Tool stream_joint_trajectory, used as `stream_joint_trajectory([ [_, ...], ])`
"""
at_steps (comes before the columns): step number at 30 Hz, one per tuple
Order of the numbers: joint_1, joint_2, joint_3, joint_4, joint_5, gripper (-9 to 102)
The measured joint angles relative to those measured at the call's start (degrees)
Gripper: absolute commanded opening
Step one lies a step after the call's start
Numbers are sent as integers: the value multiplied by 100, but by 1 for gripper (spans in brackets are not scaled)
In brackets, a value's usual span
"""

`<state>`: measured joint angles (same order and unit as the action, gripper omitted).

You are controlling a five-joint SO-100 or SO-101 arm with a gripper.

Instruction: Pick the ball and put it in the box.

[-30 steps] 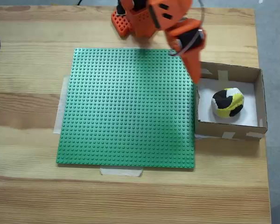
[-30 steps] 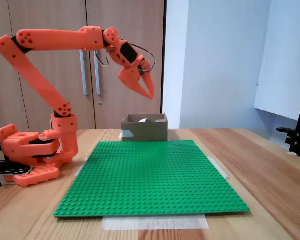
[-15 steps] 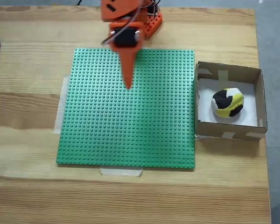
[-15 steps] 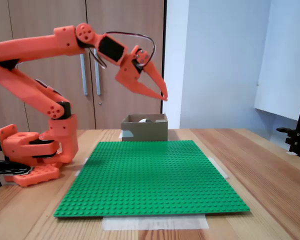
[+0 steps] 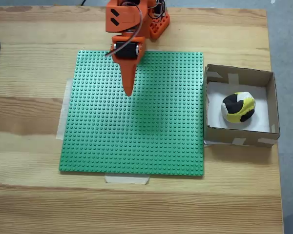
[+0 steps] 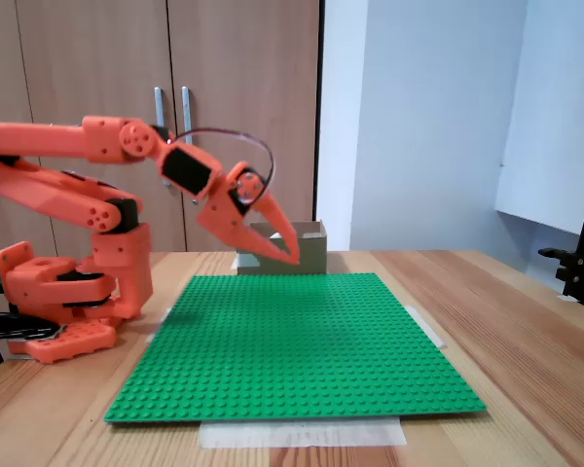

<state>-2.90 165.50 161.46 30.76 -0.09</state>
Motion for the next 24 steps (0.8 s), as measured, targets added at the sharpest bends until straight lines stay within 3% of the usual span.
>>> stream_joint_trajectory([
  [14,114,1749,1714,334,-343,-1],
  [24,141,1863,2074,299,-545,-1],
])
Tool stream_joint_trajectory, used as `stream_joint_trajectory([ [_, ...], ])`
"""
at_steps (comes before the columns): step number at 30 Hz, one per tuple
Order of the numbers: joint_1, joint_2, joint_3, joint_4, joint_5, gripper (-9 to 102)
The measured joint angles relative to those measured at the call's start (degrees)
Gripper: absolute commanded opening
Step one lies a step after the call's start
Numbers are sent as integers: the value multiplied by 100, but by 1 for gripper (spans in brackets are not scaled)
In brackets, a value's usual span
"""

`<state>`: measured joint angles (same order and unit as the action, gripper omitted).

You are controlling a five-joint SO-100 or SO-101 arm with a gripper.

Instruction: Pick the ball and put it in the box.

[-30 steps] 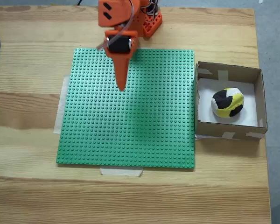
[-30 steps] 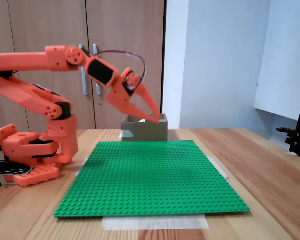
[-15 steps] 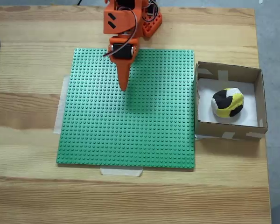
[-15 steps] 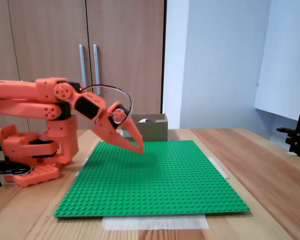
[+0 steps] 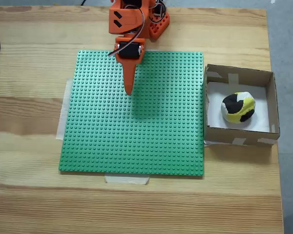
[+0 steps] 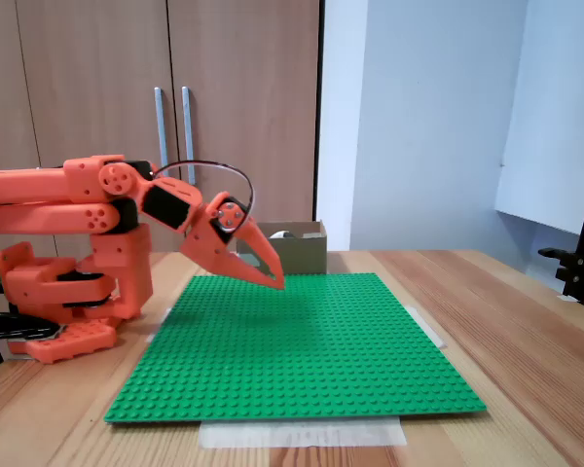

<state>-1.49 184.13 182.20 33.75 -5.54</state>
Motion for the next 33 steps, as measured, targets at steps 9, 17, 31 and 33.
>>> stream_joint_trajectory([
  [9,0,0,62,-70,9,-1],
  [17,-9,0,62,-88,123,-1],
  [31,-9,0,62,-105,123,-1],
  [33,-9,0,62,-105,123,-1],
])
